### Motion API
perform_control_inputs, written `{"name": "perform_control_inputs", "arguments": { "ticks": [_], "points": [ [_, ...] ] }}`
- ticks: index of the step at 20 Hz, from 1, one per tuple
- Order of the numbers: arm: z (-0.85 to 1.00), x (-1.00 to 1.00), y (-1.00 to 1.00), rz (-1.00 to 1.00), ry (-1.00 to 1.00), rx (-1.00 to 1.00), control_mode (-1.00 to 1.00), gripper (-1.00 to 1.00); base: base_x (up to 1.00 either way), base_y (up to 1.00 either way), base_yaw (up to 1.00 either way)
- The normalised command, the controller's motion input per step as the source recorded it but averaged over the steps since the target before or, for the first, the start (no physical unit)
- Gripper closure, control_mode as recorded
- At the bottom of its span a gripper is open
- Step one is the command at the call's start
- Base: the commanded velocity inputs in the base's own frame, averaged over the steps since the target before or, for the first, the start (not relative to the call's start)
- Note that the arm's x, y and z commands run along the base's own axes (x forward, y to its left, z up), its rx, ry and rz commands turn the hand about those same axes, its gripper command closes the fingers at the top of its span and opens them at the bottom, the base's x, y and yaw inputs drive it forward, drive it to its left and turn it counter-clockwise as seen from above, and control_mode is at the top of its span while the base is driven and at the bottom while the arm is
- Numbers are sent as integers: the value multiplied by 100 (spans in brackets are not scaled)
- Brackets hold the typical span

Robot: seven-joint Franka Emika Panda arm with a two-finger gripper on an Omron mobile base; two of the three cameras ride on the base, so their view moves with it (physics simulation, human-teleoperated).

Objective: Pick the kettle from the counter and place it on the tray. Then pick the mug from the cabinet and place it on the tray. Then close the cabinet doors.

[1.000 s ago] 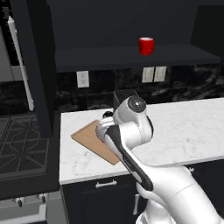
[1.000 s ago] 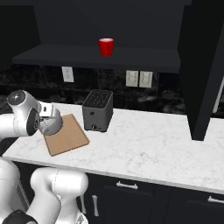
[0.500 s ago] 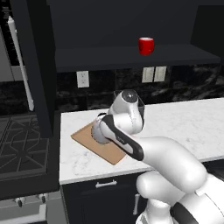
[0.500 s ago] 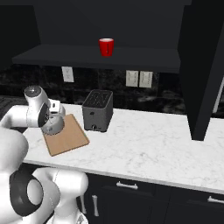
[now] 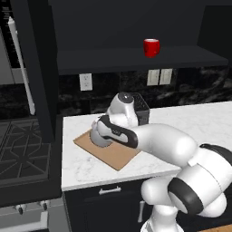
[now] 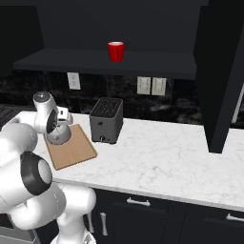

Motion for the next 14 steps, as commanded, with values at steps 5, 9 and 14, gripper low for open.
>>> {"name": "perform_control_inputs", "arguments": {
  "ticks": [5, 9, 14],
  "points": [
    [-22, 30, 6, 0, 0, -2, -100, 100, 0, 0, 0],
    [-22, 25, 0, 0, 0, 0, -100, 100, 0, 0, 0],
    [-28, 8, 0, 0, 2, -2, -100, 100, 0, 0, 0]
  ]
}}
